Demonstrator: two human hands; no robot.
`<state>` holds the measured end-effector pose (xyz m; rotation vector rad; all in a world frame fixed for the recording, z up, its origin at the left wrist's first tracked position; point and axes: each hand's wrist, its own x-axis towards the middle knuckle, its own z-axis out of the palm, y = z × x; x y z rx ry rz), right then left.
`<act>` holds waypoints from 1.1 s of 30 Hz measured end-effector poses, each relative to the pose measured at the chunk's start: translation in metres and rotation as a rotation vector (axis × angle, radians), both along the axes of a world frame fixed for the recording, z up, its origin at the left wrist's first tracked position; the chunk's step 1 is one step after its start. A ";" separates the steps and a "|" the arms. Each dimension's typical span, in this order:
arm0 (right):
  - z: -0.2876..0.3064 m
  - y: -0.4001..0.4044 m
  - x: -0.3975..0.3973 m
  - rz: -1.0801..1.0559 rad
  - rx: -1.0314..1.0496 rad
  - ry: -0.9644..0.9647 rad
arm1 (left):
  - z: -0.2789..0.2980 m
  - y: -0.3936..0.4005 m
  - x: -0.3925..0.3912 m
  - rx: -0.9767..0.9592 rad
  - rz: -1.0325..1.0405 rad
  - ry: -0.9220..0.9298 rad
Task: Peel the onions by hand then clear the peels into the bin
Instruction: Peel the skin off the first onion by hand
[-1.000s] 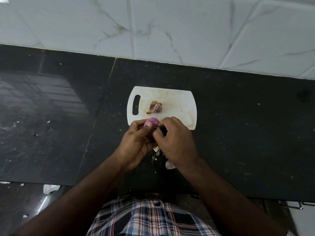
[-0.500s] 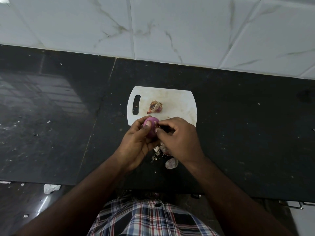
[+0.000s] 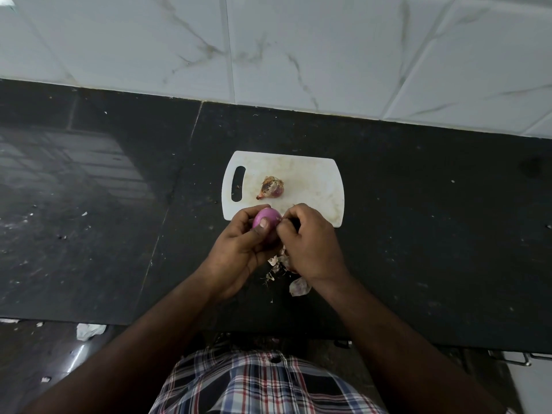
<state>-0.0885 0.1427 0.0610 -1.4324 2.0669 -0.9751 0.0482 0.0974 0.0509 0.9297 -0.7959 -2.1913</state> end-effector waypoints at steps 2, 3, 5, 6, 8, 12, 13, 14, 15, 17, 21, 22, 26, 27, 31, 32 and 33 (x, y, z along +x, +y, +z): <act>0.001 0.000 -0.001 -0.041 0.018 -0.108 | -0.002 0.000 0.000 0.017 0.008 0.019; 0.002 0.001 -0.002 -0.052 0.022 -0.158 | -0.002 0.000 0.000 0.024 0.011 0.024; 0.003 0.004 -0.004 -0.068 0.013 -0.231 | -0.003 0.001 -0.001 0.033 0.014 0.032; 0.003 0.005 -0.005 -0.067 0.000 -0.253 | -0.002 0.001 -0.001 0.037 0.015 0.033; 0.003 0.008 -0.006 -0.040 -0.036 -0.246 | -0.002 0.000 0.000 0.037 0.012 0.024; 0.005 0.008 -0.006 -0.009 -0.118 -0.175 | -0.003 0.001 -0.001 0.040 0.008 0.010; 0.004 0.006 -0.007 -0.037 -0.107 -0.198 | -0.004 0.001 -0.001 0.046 0.012 0.017; 0.002 0.005 -0.007 -0.074 -0.083 -0.238 | -0.003 0.001 -0.002 0.054 0.018 0.031; 0.001 0.003 -0.006 -0.117 -0.057 -0.299 | -0.003 0.000 -0.001 0.059 0.026 0.050; -0.002 0.002 -0.004 -0.191 -0.021 -0.477 | -0.002 0.000 0.000 0.061 0.035 0.088; -0.004 0.001 0.002 -0.242 0.004 -0.576 | -0.004 0.000 0.001 0.078 0.034 0.133; -0.005 0.001 0.003 -0.240 -0.005 -0.556 | -0.005 0.001 0.001 0.080 0.025 0.138; 0.000 0.003 0.003 -0.171 -0.079 -0.369 | -0.005 -0.004 0.005 0.010 -0.064 0.025; 0.002 0.004 0.003 -0.149 -0.102 -0.330 | -0.005 -0.006 0.006 -0.028 -0.085 -0.025; 0.002 0.005 0.001 -0.127 -0.121 -0.303 | -0.006 -0.006 0.006 -0.134 -0.054 -0.101; 0.000 0.005 0.001 -0.147 -0.107 -0.346 | -0.006 -0.005 0.005 -0.138 -0.036 -0.102; -0.001 0.005 0.000 -0.175 -0.097 -0.397 | -0.006 -0.004 0.005 -0.137 -0.026 -0.099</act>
